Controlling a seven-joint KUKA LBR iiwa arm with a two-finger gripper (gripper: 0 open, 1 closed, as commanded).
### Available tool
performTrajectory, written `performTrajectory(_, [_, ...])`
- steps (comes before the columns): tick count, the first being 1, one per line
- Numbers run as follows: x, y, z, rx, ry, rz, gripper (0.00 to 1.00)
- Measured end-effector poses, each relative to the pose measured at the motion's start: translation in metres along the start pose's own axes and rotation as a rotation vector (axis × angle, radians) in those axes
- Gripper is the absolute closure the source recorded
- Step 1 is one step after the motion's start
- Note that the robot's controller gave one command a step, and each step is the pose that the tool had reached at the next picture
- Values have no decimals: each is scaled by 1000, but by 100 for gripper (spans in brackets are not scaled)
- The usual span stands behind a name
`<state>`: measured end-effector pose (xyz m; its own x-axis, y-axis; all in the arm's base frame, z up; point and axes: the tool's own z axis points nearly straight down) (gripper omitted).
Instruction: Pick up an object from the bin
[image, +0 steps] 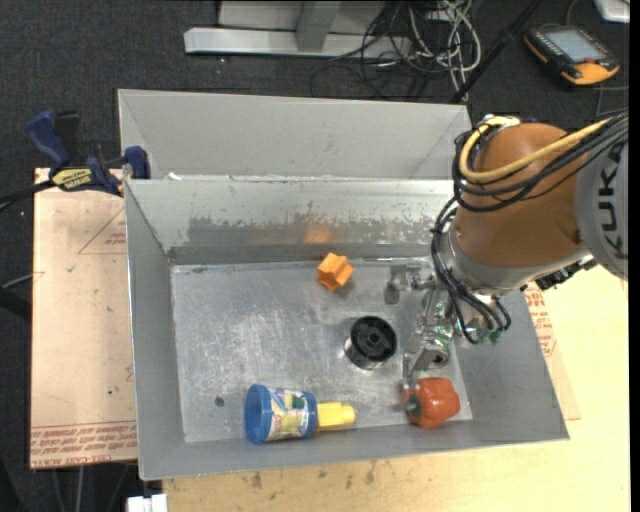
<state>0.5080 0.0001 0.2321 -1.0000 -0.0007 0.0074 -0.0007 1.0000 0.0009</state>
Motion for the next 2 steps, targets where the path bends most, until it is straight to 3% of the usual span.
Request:
performTrajectory(1, [-1,0,-4,0,-8,0,0])
performTrajectory(2, [-24,3,33,1,-19,-31,0])
